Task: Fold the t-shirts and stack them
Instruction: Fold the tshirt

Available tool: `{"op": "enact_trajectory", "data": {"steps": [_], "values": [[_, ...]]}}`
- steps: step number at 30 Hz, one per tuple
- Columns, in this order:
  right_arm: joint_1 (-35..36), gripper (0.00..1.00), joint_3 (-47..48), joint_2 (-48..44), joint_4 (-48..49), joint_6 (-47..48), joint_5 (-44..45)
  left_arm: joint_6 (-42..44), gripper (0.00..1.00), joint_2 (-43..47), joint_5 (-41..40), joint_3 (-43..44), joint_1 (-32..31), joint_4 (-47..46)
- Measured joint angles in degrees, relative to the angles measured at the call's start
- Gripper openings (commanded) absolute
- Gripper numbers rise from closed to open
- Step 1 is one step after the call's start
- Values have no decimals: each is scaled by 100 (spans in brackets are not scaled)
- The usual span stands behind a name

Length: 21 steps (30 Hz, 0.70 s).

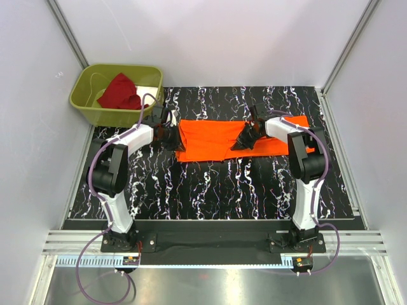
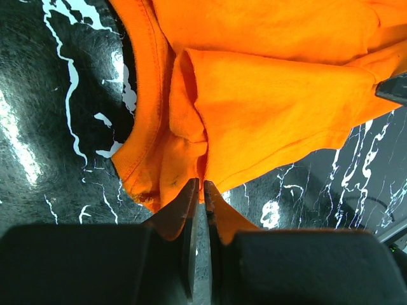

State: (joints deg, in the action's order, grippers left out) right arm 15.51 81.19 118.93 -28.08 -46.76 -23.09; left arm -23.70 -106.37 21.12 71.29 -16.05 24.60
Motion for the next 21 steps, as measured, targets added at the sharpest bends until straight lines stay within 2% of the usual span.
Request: {"op": "enact_trajectory", "data": {"steps": [15,21], "values": [[46,0,686,514,-22,15,127,22,13,15,-61,-2,0,127],[46,0,1139,750,-103,66,214,26,20,170,-66,-63,0,164]]}}
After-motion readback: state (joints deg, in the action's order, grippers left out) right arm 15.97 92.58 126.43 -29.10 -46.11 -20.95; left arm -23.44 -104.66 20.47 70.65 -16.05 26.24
